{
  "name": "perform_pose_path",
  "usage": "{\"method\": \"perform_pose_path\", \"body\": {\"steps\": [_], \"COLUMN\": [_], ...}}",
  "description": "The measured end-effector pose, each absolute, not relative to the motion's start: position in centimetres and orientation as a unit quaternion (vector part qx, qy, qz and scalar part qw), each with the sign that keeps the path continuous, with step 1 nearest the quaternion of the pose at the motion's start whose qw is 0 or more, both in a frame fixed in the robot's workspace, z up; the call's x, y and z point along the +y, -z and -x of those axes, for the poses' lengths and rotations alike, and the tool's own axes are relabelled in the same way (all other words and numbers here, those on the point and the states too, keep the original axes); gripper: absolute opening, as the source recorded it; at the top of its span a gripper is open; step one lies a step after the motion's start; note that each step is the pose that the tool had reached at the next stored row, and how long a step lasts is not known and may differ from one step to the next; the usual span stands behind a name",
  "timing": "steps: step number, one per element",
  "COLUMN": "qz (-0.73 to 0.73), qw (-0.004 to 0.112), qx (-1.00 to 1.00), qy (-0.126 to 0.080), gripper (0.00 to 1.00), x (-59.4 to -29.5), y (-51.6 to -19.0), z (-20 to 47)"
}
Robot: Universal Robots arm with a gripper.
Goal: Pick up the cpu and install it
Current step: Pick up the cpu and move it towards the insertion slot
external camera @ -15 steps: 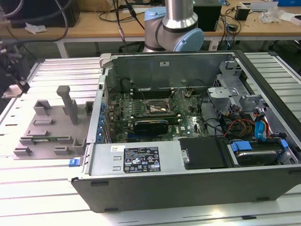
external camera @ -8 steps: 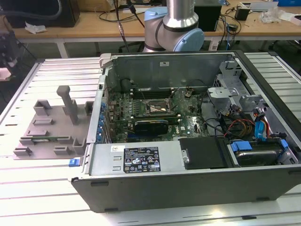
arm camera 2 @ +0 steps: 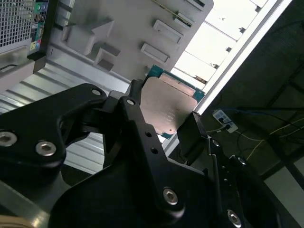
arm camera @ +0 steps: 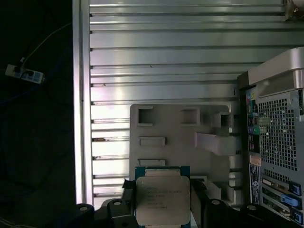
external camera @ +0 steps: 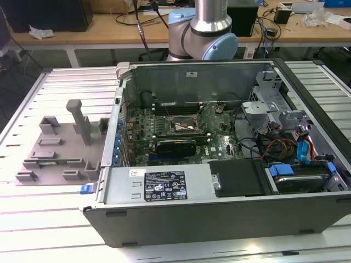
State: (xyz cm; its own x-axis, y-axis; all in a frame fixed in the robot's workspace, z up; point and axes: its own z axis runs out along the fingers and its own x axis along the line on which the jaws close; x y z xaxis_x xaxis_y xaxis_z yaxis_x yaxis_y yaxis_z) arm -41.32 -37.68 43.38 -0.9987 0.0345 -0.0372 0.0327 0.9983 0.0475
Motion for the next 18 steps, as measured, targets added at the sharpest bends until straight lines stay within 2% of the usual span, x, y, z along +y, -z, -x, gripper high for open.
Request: {"method": "perform_pose_path", "body": {"steps": [4, 18], "qz": [-0.017, -0.017], "qw": [0.019, 0.019], "qx": [0.999, 0.999], "qy": [-0.023, -0.023], "gripper": [0.55, 0.55], "x": [-37.7, -37.7], "y": [-44.3, -44.3], "z": [41.3, 38.9]}}
